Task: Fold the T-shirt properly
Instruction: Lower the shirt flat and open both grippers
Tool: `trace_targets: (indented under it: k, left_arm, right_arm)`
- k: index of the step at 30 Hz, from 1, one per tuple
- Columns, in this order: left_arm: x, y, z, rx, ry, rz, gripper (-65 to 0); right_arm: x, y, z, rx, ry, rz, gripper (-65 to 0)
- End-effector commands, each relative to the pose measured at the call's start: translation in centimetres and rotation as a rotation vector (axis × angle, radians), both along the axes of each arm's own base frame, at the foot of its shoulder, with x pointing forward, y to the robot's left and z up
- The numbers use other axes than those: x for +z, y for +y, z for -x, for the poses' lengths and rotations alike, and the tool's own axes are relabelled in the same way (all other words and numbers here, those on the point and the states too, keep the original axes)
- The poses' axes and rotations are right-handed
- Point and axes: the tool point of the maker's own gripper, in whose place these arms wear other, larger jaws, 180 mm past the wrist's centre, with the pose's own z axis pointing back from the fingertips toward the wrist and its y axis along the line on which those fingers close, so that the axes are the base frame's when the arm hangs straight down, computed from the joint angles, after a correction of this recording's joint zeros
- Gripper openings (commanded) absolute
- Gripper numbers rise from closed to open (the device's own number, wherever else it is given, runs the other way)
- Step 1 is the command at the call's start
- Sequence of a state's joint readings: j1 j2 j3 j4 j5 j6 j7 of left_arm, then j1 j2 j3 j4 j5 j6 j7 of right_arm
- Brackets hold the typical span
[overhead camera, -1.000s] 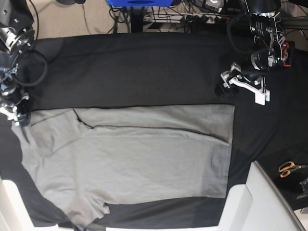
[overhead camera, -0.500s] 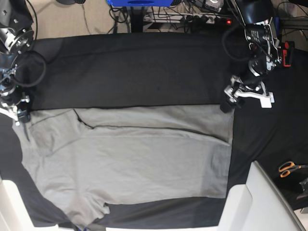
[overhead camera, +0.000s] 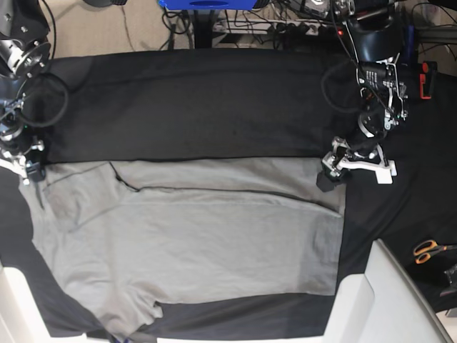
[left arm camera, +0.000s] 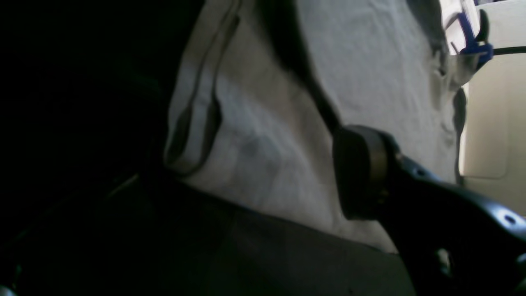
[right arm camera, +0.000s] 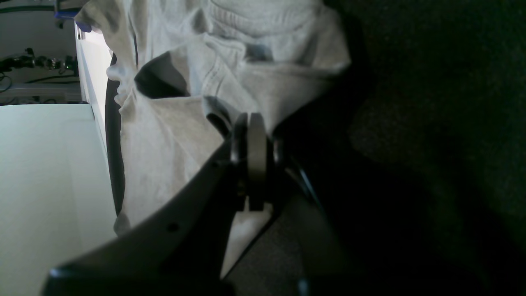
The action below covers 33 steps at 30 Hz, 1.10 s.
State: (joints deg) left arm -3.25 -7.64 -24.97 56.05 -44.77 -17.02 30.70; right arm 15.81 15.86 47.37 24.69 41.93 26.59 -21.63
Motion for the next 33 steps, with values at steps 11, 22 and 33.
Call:
trace_targets:
  k: [11, 22, 33]
  left_arm:
    - [-2.9, -0.6, 1.0, -0.006, 0.126, 0.039, -65.0]
    - [-0.4, 0.7, 2.5, -0.067, 0.091, -0.045, -65.0]
    - [1.6, 0.4, 5.6, -0.145, 0.085, -0.108, -65.0]
  right_arm:
    - [-0.3, -0.2, 0.4, 0.001, 0.024, -0.004, -65.0]
    - [2.3, -1.9, 1.5, 0.059, -0.006, 0.11, -65.0]
    - [3.6, -2.4, 4.5, 0.144, 0.033, 0.197, -65.0]
